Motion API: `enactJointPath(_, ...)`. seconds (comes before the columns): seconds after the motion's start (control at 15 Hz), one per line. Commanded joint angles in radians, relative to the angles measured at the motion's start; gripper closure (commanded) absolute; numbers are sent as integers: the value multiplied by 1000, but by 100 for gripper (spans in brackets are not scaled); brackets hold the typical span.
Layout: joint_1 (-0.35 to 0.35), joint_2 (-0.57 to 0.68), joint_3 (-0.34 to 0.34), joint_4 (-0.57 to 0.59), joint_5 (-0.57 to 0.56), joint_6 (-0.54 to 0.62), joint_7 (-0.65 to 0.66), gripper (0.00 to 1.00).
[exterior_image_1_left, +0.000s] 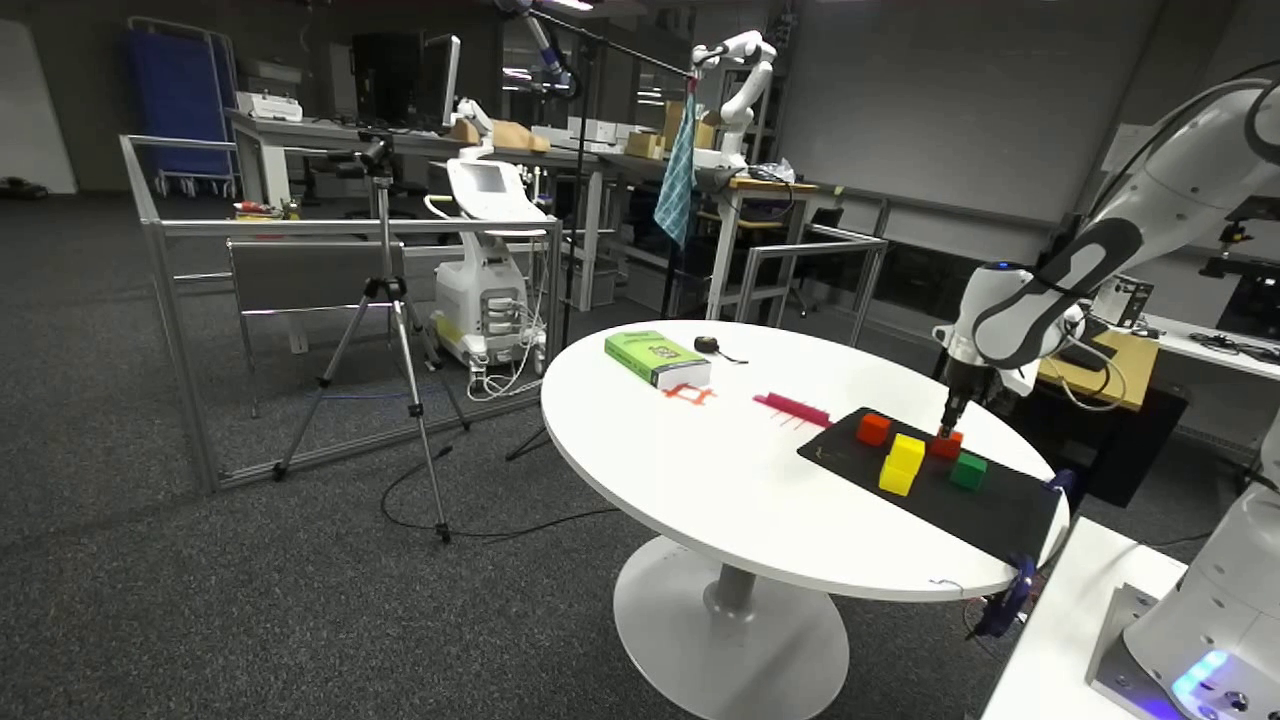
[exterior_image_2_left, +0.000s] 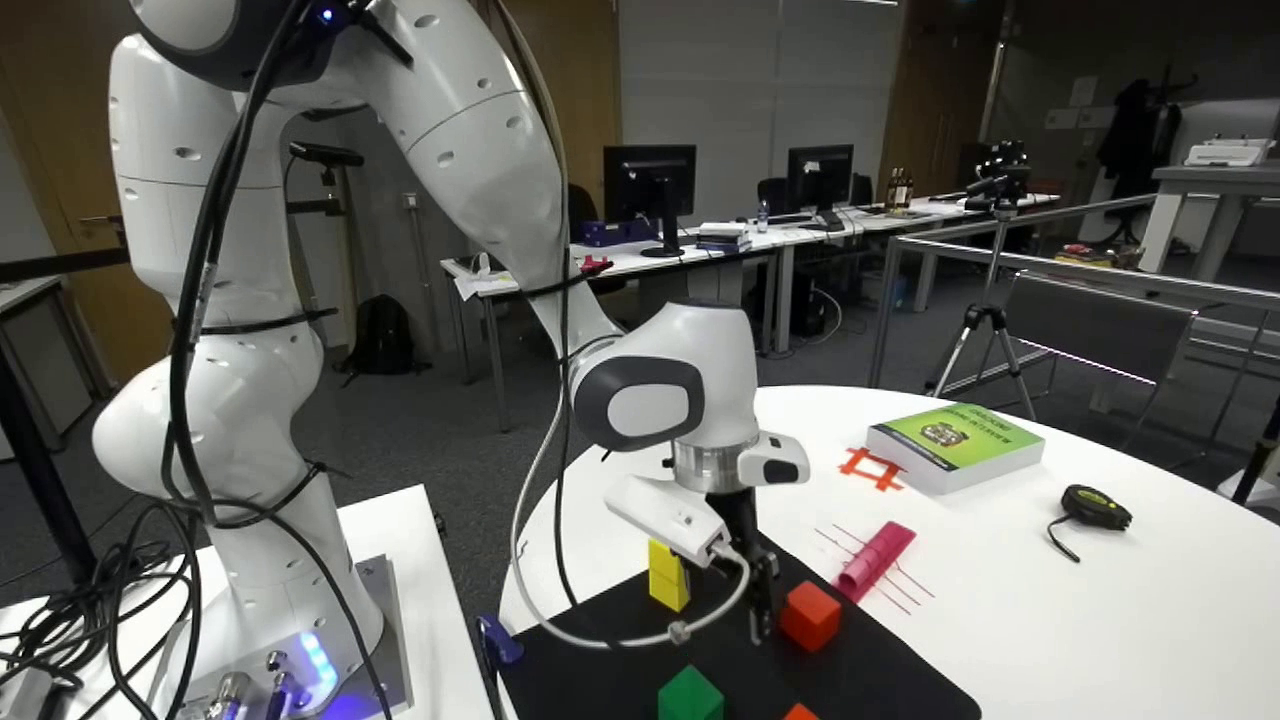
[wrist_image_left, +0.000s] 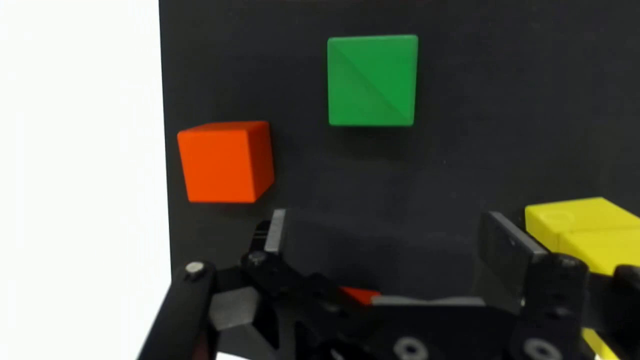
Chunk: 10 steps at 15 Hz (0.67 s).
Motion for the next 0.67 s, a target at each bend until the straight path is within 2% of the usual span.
enactJointPath(0.0,34,-44,24,93,59,-110,39,0)
enactJointPath(0.27,63,30,33,228,32,-150,84,0)
enactJointPath(0.6,49,141,51,312,92,-140,54,0)
